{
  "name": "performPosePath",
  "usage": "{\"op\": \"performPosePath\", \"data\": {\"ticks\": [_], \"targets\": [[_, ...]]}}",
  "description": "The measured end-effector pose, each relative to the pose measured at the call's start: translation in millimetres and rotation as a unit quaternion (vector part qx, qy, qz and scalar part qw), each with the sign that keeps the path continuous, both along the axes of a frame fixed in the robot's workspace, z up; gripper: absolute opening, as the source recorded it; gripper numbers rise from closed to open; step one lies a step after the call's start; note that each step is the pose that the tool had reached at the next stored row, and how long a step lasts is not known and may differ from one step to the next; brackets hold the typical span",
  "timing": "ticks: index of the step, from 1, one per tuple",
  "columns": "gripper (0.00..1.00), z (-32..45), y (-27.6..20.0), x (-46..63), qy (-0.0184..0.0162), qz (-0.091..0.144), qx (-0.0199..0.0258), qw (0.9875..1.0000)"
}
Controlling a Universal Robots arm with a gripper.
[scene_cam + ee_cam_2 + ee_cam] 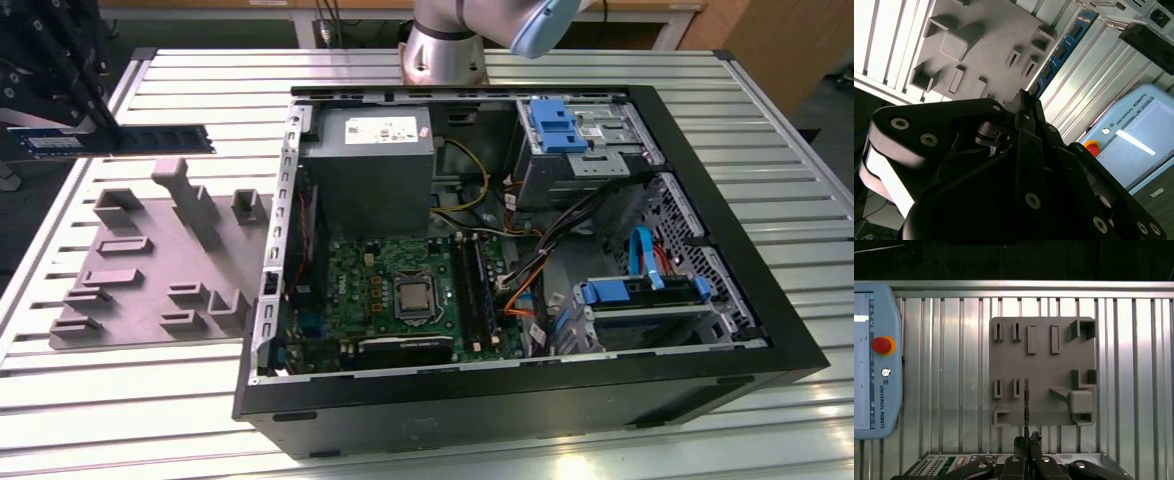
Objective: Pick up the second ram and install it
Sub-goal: 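Pick up the second ram and move it above second insertion slot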
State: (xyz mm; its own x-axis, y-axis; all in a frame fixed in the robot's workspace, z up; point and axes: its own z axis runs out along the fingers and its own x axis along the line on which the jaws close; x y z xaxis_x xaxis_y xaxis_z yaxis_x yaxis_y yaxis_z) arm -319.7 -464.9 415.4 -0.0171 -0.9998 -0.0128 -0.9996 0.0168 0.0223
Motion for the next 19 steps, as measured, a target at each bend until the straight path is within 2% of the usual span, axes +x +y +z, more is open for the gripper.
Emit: {"op": "performPosePath", "data": {"ticks": [19], "targets": [[0.14,0.0,0.0,13.2,0.0,0.0,0.0,1.0]]}}
